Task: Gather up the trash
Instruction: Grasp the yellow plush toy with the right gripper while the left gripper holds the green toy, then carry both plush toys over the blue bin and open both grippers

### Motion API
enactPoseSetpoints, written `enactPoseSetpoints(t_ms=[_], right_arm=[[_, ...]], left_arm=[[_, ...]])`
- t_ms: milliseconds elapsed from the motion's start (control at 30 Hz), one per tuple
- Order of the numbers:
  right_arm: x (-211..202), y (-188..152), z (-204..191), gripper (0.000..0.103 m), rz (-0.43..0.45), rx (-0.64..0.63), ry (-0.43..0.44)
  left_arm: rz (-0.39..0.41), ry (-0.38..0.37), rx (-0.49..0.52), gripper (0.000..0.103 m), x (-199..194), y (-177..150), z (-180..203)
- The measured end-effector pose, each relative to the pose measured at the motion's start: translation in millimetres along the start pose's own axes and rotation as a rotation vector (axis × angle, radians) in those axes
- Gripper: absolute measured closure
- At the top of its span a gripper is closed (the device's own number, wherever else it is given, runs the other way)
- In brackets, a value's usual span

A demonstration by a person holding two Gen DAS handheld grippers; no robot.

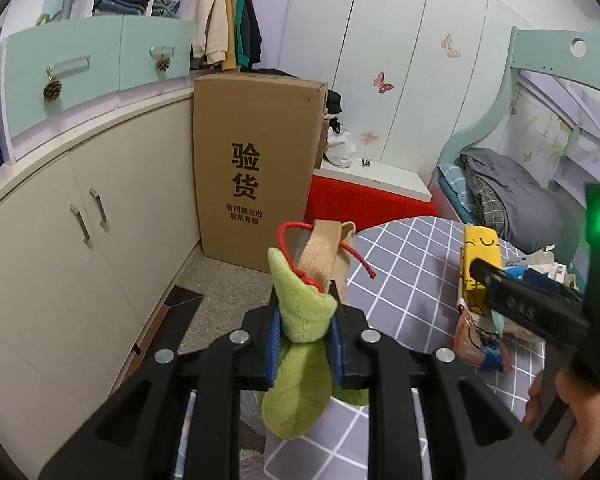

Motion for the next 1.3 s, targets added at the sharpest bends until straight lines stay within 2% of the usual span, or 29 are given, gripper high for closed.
enactPoseSetpoints(t_ms=[133, 167, 200, 233, 300, 367, 600, 800, 1000, 1300], right_arm=[[25, 6, 4, 0.012, -0.066, 0.009, -0.048], [29, 7, 5, 0.020, -0.080, 0.008, -0.053], [30, 8, 5, 0.045, -0.081, 0.008, -0.048], [30, 8, 5, 0.051, -0.090, 0.007, -0.044], [31, 10, 3, 0.058, -0.101, 0.009, -0.030], [22, 11, -1, 0.061, -0.086, 0.002, -0.012], [-34, 19, -35, 0.063, 0.005, -0.026, 0.090], [-65, 7, -89, 0.063, 0.005, -0.073, 0.240], [-65, -33, -167, 0.063, -0.101, -0.133, 0.434], [-34, -101, -272, 0.061, -0.252, -0.252, 0.553]], left_arm=[[-0.002, -0.011, -0.006, 0.083, 6, 3, -2], [-0.002, -0.015, -0.006, 0.083, 7, 3, -3], [-0.003, -0.017, -0.005, 0.083, 8, 4, -5], [-0.004, -0.018, -0.006, 0.083, 8, 4, -5], [-0.006, -0.022, -0.008, 0.083, 8, 4, -5], [-0.011, -0.027, -0.010, 0.083, 7, 3, -9], [-0.001, -0.017, -0.014, 0.083, -15, 0, -27], [0.009, 0.011, -0.057, 0.083, -40, -8, -62], [-0.021, 0.078, -0.113, 0.083, -52, -30, -121], [-0.121, 0.220, -0.214, 0.083, -38, -78, -223]])
Point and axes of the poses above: each gripper's, at about its wrist camera, not at the fingertips, and x roughly the way its jaws point, z to its right, y to its top, the point moved 4 cm from there along x, roughly the way its jaws point, and after that the axes turned 11 degrees about y, right-handed, at the moved point
